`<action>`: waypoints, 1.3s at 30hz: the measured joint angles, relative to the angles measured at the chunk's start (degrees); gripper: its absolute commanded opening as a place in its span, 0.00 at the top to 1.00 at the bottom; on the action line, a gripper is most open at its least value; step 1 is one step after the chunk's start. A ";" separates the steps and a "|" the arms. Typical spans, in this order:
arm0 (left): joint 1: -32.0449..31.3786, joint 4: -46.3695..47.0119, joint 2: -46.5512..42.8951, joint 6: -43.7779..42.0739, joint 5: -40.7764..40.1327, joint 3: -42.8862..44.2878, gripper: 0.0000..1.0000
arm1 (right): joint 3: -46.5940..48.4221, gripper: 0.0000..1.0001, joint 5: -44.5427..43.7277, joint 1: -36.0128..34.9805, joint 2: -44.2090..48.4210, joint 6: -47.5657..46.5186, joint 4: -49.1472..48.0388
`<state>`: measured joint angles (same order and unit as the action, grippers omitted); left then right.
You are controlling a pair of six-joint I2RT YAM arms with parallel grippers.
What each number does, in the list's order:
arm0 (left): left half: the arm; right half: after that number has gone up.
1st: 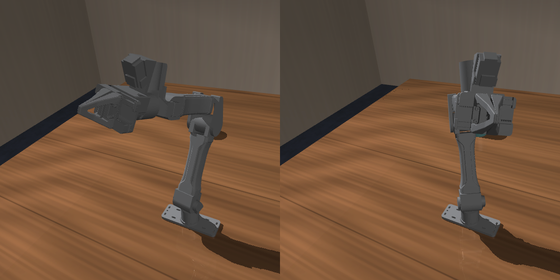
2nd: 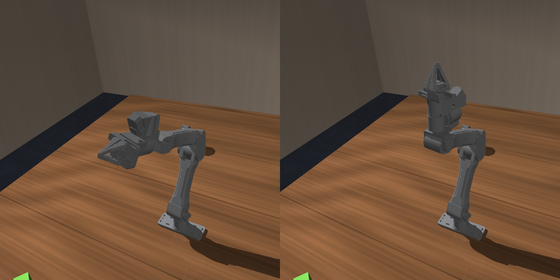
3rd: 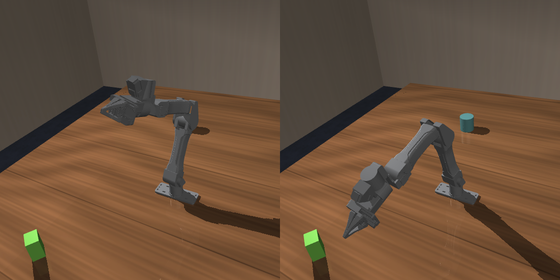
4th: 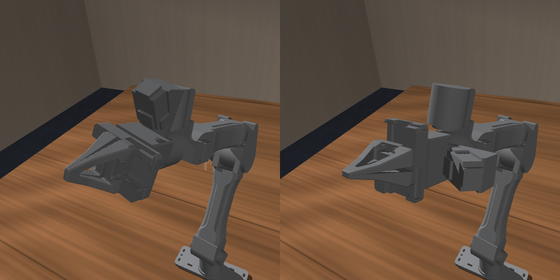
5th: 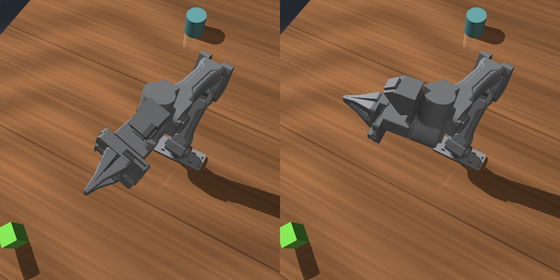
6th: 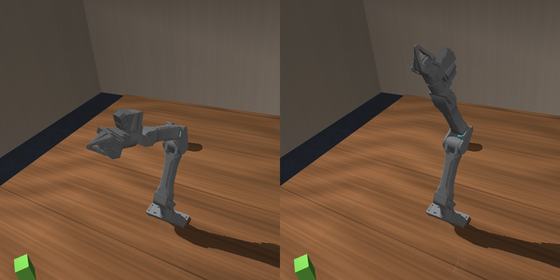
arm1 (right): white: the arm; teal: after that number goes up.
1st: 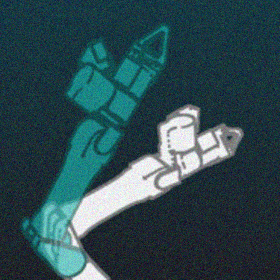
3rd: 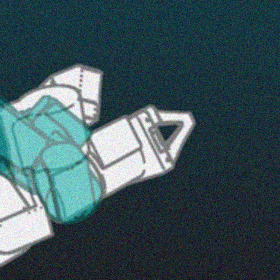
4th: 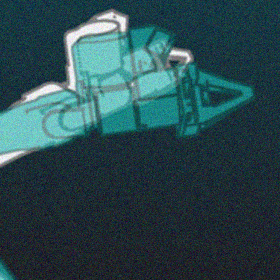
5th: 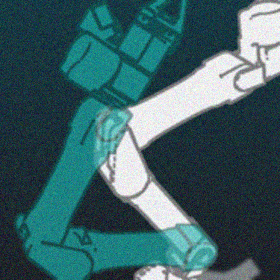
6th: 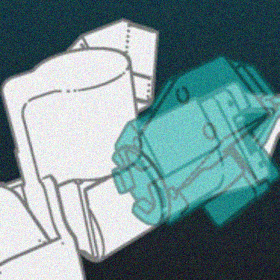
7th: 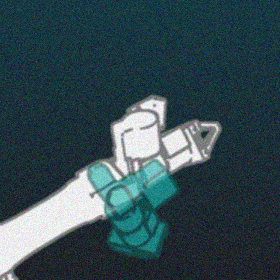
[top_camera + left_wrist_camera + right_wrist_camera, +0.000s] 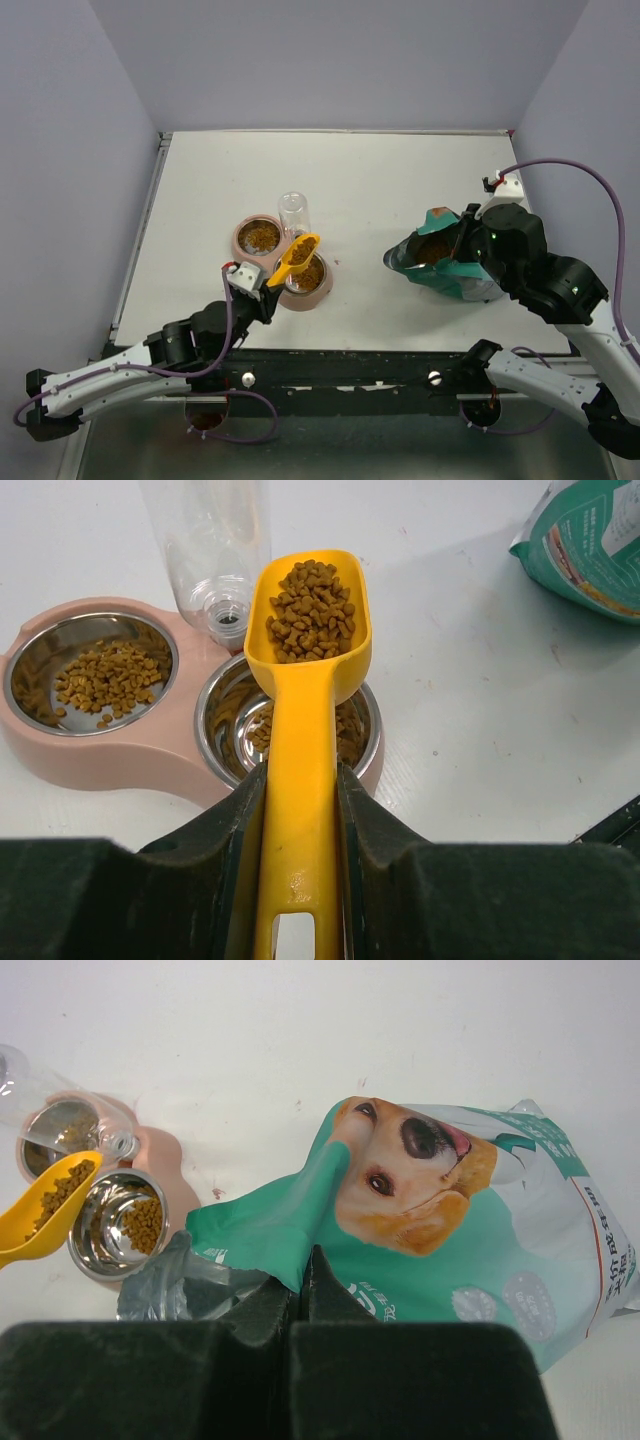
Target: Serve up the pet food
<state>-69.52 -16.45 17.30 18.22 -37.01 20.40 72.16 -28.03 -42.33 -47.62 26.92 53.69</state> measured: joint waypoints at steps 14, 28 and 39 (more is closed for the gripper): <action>0.00 -4.70 -1.95 5.53 -0.11 0.07 1.00 | 0.00 1.00 0.00 0.00 0.00 -0.02 0.00; 0.00 -9.29 -2.23 11.41 0.17 0.92 1.00 | 0.00 1.00 0.00 0.00 0.04 -0.61 -0.02; -0.44 -11.43 -0.09 15.06 0.74 1.53 1.00 | -0.02 1.00 -0.02 0.00 0.28 -0.92 -0.02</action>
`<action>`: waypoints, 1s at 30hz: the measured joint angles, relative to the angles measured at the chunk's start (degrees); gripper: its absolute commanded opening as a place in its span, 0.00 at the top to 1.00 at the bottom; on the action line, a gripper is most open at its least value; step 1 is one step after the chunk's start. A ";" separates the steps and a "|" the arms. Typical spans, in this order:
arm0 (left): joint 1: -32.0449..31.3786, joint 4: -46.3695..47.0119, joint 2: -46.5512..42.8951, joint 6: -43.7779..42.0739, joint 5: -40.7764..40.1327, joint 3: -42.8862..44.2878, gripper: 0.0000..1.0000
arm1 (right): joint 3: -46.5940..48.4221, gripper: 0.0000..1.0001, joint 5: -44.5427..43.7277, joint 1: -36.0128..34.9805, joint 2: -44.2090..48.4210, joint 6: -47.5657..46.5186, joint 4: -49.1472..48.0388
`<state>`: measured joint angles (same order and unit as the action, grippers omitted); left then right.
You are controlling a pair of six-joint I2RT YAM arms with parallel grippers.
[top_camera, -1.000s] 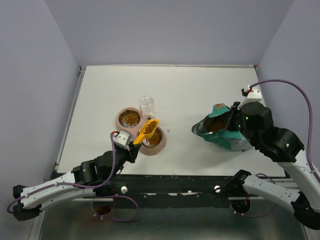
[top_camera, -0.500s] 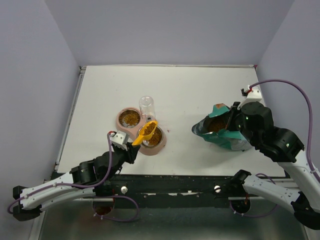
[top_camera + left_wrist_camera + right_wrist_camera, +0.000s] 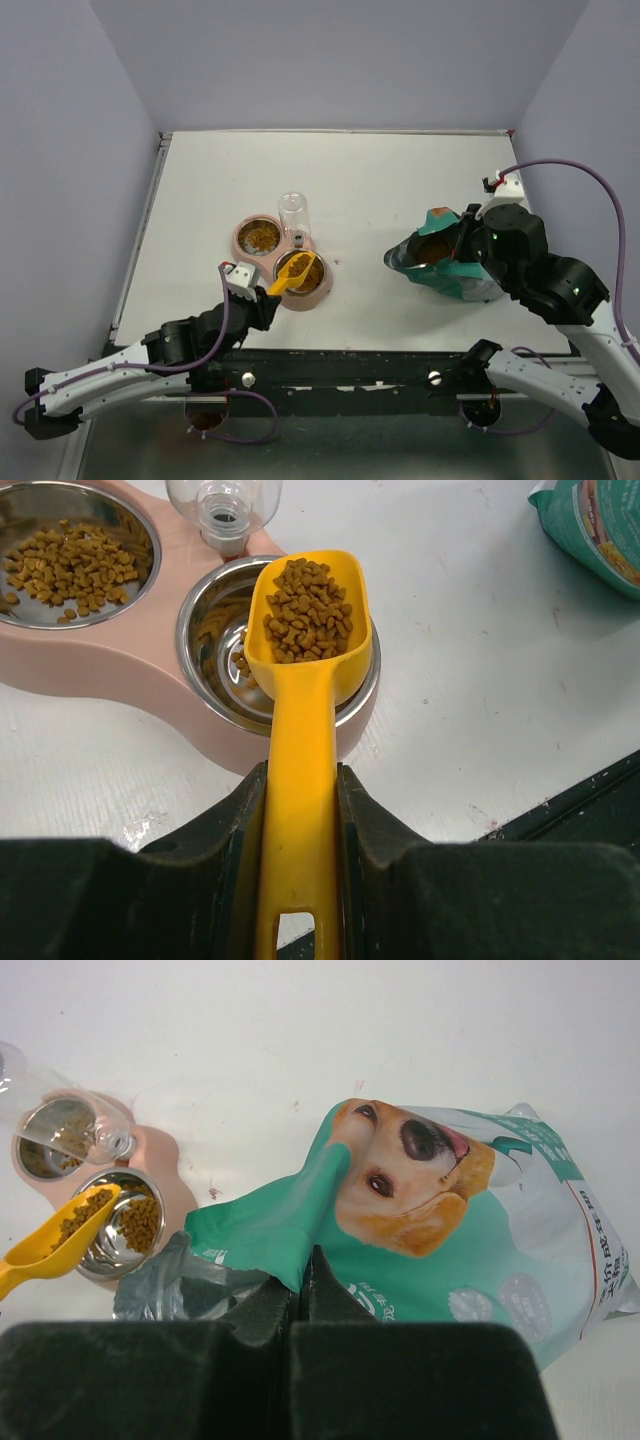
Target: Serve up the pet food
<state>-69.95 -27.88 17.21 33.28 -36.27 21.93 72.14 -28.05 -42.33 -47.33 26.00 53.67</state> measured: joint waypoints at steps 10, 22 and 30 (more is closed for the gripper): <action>-0.74 -3.76 0.17 4.76 0.07 0.13 1.00 | -0.11 1.00 0.00 0.00 0.22 -0.09 -0.02; -1.03 -12.98 5.01 13.97 1.05 5.14 1.00 | -0.15 1.00 0.02 0.00 0.37 -0.13 -0.04; -1.03 -15.80 9.84 17.42 3.13 8.72 1.00 | -0.68 1.00 0.02 0.00 1.73 -0.11 -0.22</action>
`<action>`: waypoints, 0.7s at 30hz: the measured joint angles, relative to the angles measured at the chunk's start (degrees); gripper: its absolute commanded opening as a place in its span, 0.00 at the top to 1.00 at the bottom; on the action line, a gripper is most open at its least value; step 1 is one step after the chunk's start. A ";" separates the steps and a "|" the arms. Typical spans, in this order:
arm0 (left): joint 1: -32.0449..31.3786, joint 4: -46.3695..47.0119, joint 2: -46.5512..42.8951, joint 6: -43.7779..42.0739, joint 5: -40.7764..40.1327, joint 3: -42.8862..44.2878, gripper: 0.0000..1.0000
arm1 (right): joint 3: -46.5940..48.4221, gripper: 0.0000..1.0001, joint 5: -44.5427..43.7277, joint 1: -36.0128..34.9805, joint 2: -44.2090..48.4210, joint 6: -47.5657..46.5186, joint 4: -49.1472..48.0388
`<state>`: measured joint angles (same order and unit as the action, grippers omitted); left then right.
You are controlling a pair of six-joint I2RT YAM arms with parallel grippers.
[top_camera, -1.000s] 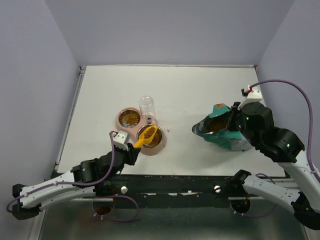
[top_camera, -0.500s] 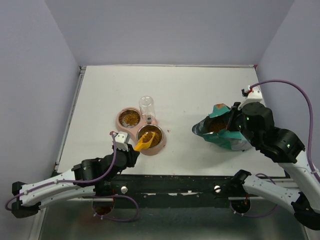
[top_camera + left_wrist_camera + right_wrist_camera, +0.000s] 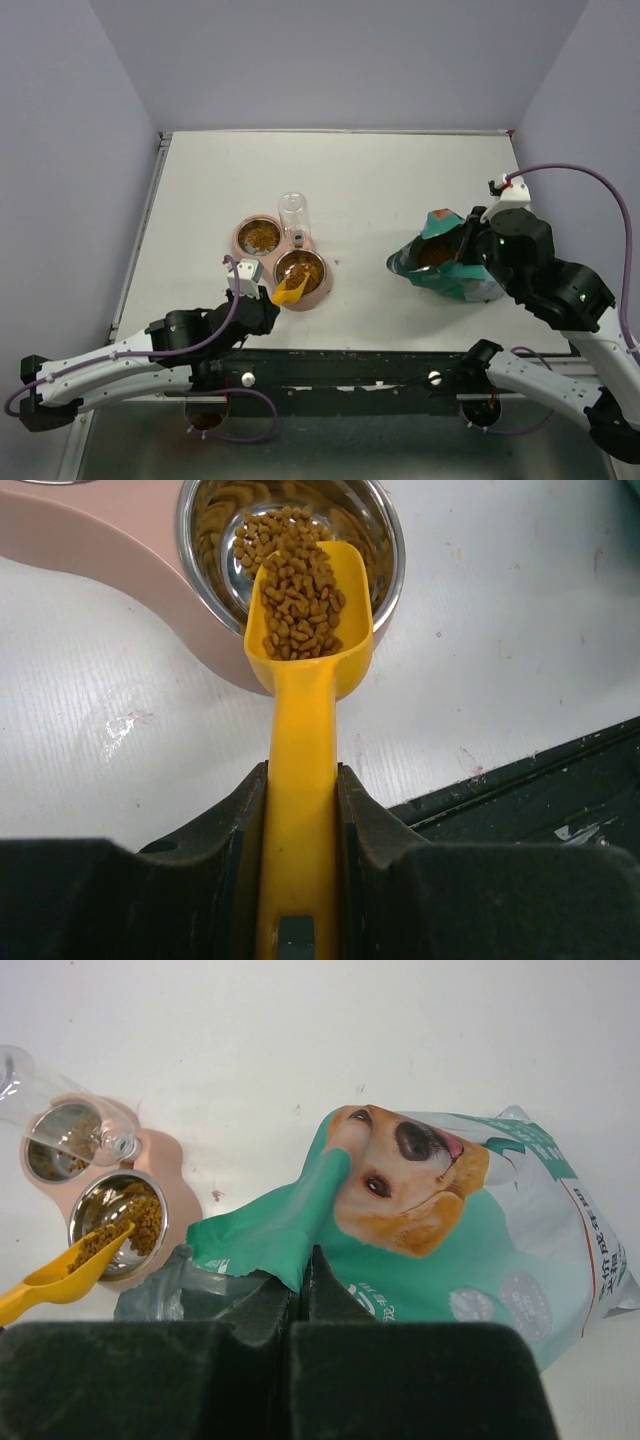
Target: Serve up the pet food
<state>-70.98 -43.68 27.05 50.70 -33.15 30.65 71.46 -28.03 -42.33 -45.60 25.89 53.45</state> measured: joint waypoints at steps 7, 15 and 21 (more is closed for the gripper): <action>-0.02 -3.67 2.95 2.49 1.07 3.32 1.00 | -0.07 1.00 0.00 0.00 0.74 -0.50 0.04; 1.70 -6.82 11.13 3.93 6.25 9.97 1.00 | -0.07 1.00 -0.04 0.00 1.53 -0.98 0.24; 4.46 -9.66 15.39 3.85 10.08 14.84 1.00 | -0.46 1.00 -0.15 0.00 2.99 -1.03 0.26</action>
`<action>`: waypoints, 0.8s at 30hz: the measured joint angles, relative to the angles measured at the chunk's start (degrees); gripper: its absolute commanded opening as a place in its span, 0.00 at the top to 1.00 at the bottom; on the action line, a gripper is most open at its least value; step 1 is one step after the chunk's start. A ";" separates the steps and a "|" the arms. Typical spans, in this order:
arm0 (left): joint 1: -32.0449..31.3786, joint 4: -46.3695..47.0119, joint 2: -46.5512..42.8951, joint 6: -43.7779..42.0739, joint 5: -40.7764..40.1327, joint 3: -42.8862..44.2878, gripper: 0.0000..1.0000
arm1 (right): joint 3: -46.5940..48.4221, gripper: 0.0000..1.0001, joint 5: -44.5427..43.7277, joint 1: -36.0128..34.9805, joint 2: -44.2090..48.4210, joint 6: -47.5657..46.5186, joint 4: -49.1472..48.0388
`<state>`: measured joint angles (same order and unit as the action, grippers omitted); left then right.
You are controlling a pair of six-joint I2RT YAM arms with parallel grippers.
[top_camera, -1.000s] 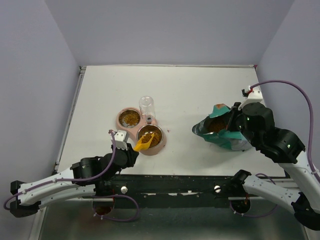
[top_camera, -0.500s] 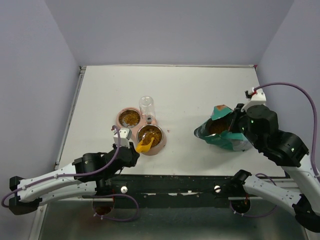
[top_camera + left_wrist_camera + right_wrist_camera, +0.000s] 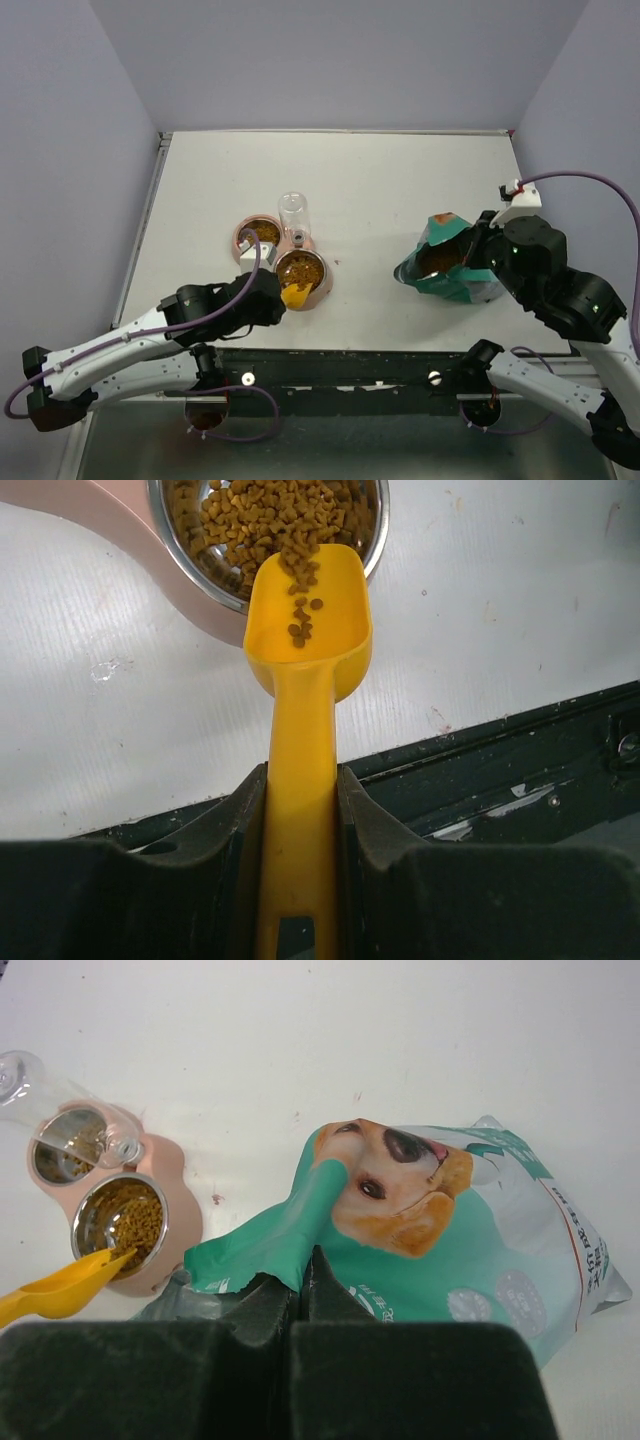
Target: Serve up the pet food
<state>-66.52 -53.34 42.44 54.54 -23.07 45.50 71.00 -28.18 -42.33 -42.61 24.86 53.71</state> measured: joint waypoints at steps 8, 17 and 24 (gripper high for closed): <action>8.35 -4.61 5.95 -3.80 6.54 7.28 1.00 | -0.07 1.00 -0.50 0.00 1.27 -0.04 0.35; 14.05 -8.55 14.78 -10.27 14.14 16.83 1.00 | -0.09 1.00 -0.79 0.00 1.92 -0.28 0.48; 18.82 -13.22 22.67 -15.65 17.94 24.72 1.00 | -0.09 1.00 -1.01 0.00 2.08 -0.37 0.48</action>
<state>-47.70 -66.57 65.10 38.89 -5.13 70.22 70.91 -29.19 -42.33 -40.53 24.49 54.19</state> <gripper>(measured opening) 0.344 0.007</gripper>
